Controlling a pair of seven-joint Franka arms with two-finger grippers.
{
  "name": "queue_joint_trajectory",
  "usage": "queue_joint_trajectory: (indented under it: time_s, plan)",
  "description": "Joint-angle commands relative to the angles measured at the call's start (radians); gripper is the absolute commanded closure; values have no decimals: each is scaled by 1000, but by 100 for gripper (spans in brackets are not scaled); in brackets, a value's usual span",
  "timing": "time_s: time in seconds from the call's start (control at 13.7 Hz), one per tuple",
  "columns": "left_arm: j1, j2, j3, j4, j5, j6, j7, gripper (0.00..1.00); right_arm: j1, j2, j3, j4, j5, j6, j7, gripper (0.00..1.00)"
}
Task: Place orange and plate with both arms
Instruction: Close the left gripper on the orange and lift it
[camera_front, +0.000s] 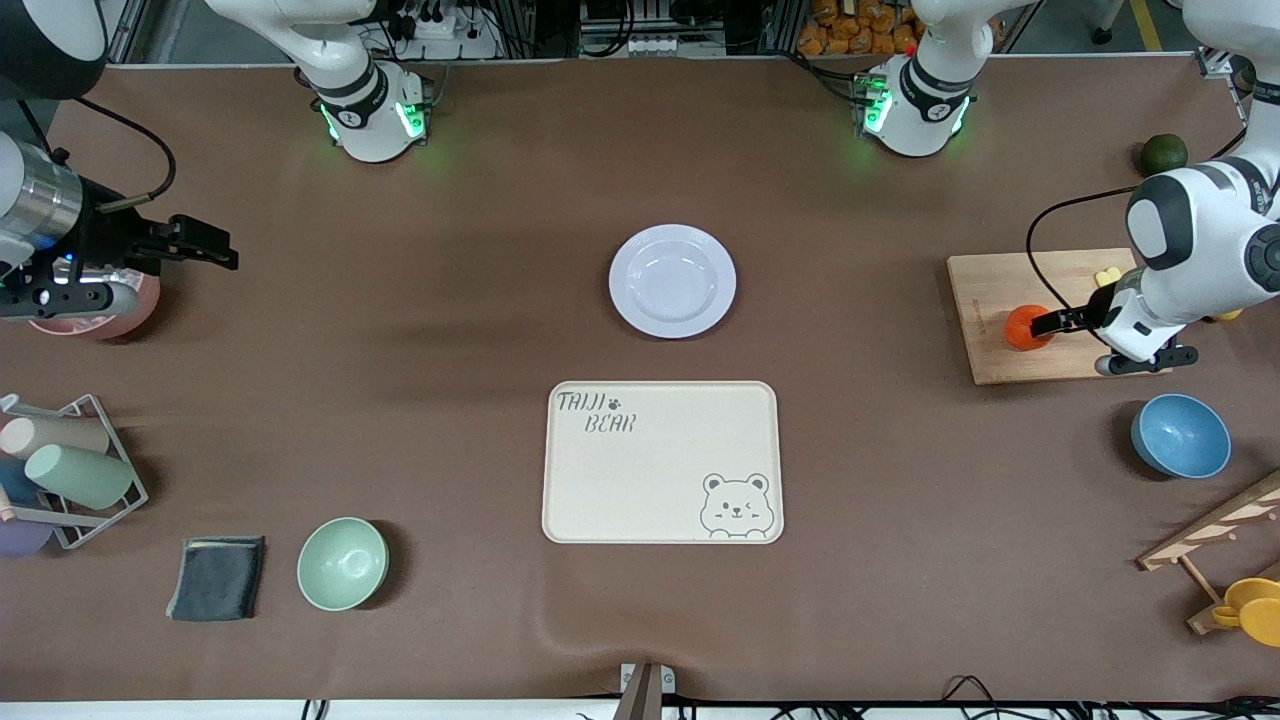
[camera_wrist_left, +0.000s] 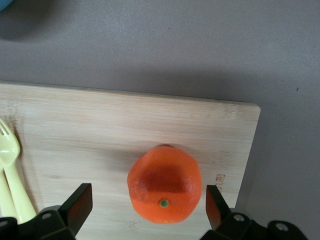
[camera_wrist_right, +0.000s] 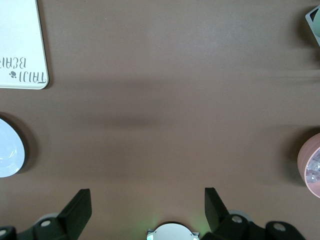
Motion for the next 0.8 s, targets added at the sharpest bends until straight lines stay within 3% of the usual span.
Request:
queue_joint_trajectory:
  time_s: [0.0, 0.73]
  plan:
    - [11, 12, -8, -2, 18, 13, 13, 0, 0, -28, -3, -33, 13, 11, -7, 0]
    - [14, 48, -10, -3, 17, 13, 0, 0, 3, -28, -3, -42, 25, 11, -8, 0]
